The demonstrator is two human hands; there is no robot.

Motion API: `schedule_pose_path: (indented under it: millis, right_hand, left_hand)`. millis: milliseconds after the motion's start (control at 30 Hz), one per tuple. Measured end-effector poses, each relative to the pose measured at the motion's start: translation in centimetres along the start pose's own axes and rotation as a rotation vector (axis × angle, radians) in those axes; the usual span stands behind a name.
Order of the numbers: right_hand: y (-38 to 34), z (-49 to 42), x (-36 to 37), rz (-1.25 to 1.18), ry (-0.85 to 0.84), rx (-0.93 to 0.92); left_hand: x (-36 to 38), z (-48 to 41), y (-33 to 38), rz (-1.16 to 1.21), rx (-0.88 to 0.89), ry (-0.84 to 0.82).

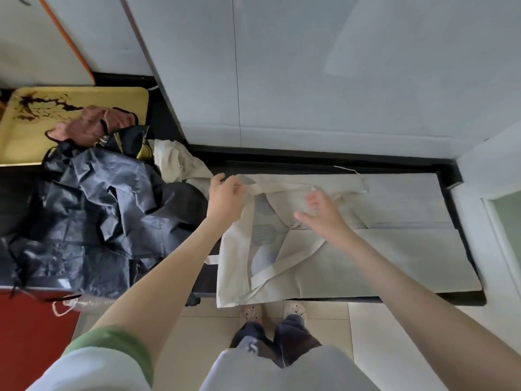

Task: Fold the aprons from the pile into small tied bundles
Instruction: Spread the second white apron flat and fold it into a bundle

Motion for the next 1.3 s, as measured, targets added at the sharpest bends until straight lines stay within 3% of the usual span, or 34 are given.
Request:
schedule_pose_path:
  millis: [100, 200, 367, 467, 567, 633, 767, 1133, 1300]
  right_hand:
    - [-2.3, 1.3, 4.8, -0.197, -0.391, -0.001]
    - [-3.9, 1.8, 8.3, -0.278, -0.537, 0.02]
    - [-5.2, 2.2, 9.5, -0.524, -0.467, 0.044]
    - [-5.1, 2.1, 9.3, -0.811, -0.455, 0.145]
    - [-5.0, 1.9, 8.2, -1.021, -0.491, 0.176]
    - [-5.1, 1.8, 7.8, -1.074, -0.49, 0.174]
    - [-6.1, 1.6, 7.6, -1.081, -0.515, 0.186]
    - [-7.9, 0.6, 7.5, -0.934, -0.573, 0.253]
    - [-8.1, 0.3, 7.1, -0.852, -0.624, 0.144]
  left_hand:
    - [-0.2, 0.4, 0.7, 0.089, 0.025, -0.003]
    - [-0.7, 0.6, 0.5, 0.105, 0.063, 0.033]
    - [-2.1, 1.3, -0.5, 0.178, 0.024, 0.086]
    - [-2.4, 2.3, -2.1, 0.202, -0.211, 0.058]
    - [-1.7, 3.5, -3.6, 0.329, -0.496, -0.099]
    - [-1.2, 4.0, -3.9, 0.407, -0.586, -0.203]
    - [-0.9, 4.2, -3.9, 0.458, -0.493, -0.349]
    - [-1.2, 4.6, -3.7, 0.482, -0.451, -0.388]
    - [-1.4, 4.4, -3.7, 0.533, -0.423, -0.216]
Point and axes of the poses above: each hand's wrist, its own z-axis away from the middle knuckle, its own x-axis out of the palm, y = z × x, the point moved 2 cm from there along -z, towards the middle knuckle, and after that the axes turned 13 degrees about z, right-handed, at the moved point
